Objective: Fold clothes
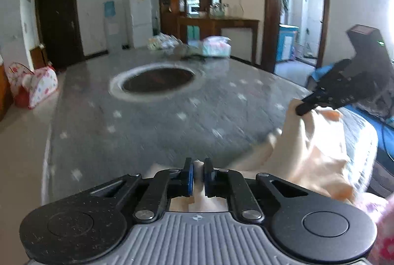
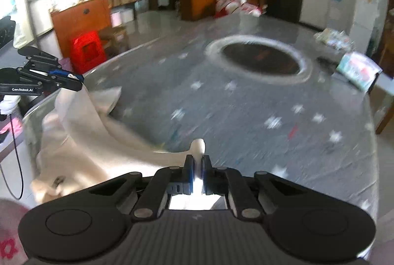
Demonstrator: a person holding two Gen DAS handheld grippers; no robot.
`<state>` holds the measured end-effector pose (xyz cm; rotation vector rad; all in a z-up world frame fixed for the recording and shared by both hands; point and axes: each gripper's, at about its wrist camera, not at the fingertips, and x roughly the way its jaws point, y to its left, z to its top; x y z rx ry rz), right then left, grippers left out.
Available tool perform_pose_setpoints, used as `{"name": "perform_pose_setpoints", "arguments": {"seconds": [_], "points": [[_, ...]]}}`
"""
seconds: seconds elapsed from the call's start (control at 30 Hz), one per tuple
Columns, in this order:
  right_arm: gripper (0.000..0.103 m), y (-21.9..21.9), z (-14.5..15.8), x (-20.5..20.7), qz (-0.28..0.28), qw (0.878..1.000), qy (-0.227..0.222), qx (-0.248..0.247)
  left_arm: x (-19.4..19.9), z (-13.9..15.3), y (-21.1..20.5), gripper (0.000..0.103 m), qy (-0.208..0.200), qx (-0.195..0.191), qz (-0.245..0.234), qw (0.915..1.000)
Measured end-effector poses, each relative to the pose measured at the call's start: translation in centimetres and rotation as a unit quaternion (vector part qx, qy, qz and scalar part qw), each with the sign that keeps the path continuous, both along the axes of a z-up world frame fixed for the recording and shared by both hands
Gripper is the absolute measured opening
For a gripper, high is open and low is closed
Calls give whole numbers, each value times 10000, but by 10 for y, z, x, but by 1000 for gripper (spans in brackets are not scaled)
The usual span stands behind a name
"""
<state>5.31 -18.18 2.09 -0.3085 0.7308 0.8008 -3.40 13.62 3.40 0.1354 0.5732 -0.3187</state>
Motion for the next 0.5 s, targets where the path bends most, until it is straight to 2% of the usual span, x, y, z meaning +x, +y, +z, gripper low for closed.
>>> {"name": "perform_pose_setpoints", "arguments": {"seconds": [0.13,0.27,0.4,0.5], "points": [[5,1,13,30,-454,9982,-358,130,43,10,6,9,-227,-96,377,9990],[5,5,16,67,-902,9944,-496,251,96,3,12,9,-187,-239,761,9966],[5,19,-6,104,-1293,9905,-458,142,144,-23,18,9,155,-413,1157,9923],[6,29,-33,128,-1542,9876,-292,-35,161,-40,23,13,402,-481,1398,9882]]}}
